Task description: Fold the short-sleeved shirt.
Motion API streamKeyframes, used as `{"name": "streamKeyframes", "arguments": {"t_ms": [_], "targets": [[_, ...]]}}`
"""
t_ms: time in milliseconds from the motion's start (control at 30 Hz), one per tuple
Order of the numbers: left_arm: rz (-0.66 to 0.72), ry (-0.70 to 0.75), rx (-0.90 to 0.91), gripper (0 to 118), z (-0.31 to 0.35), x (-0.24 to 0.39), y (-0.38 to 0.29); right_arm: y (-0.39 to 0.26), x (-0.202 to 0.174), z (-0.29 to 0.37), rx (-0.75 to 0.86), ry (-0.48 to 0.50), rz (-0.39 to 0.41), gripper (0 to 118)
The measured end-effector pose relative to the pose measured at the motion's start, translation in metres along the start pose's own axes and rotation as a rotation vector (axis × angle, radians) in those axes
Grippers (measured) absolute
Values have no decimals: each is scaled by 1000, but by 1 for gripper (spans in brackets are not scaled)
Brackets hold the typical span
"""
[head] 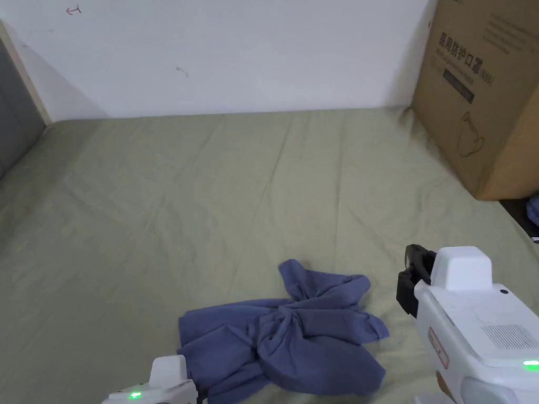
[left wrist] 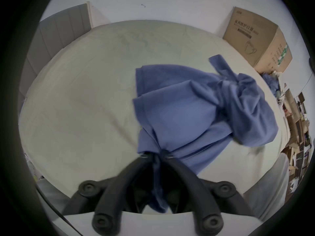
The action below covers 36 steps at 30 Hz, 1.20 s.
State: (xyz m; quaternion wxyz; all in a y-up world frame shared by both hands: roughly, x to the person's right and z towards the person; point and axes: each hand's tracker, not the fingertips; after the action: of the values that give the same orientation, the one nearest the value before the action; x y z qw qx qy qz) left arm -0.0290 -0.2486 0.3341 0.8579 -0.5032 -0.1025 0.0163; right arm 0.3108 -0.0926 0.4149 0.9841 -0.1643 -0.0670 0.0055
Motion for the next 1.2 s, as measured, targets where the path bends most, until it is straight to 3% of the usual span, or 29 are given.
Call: {"name": "streamKeyframes", "arguments": {"t_ms": [133, 167, 200, 233, 300, 333, 367, 400, 567, 700, 767, 833, 900, 967, 1033, 1200], "targets": [[-23, -10, 64, 5, 19, 6, 8, -11, 10, -33, -125, 9, -20, 7], [-13, -27, 83, 5, 25, 5, 11, -14, 13, -44, -153, 10, -29, 20], [8, -46, 101, 5, 31, 3, 12, -17, 15, -58, -198, 15, -35, 52], [21, -60, 110, 5, 35, 2, 15, -21, 18, -72, -235, 23, -43, 69], [43, -83, 132, 5, 44, -2, 22, -29, 22, -102, -337, 37, -47, 75], [49, -92, 139, 5, 46, -4, 23, -34, 22, -119, -343, 68, -52, 89], [53, -98, 145, 5, 48, -5, 25, -38, 22, -132, -367, 69, -31, 96], [55, -104, 148, 5, 49, -7, 27, -43, 20, -148, -401, 61, -24, 97], [68, -123, 148, 5, 43, -11, 31, -72, 16, -218, -589, 110, -25, 96], [81, -136, 144, 5, 39, -16, 32, -95, 13, -253, -697, 130, -80, 85], [84, -140, 142, 5, 38, -17, 32, -102, 11, -260, -717, 148, -109, 61], [86, -143, 139, 5, 38, -19, 32, -105, 7, -253, -719, 181, -146, 6], [89, -150, 140, 5, 38, -19, 31, -101, 3, -245, -691, 188, -142, 6], [98, -164, 143, 5, 40, -21, 31, -89, 1, -227, -629, 186, -75, 6], [106, -177, 148, 5, 41, -21, 32, -75, 4, -211, -581, 172, -59, 6], [192, -266, 197, 5, 55, -27, 46, -22, 38, -163, -427, 173, -85, 6]]}}
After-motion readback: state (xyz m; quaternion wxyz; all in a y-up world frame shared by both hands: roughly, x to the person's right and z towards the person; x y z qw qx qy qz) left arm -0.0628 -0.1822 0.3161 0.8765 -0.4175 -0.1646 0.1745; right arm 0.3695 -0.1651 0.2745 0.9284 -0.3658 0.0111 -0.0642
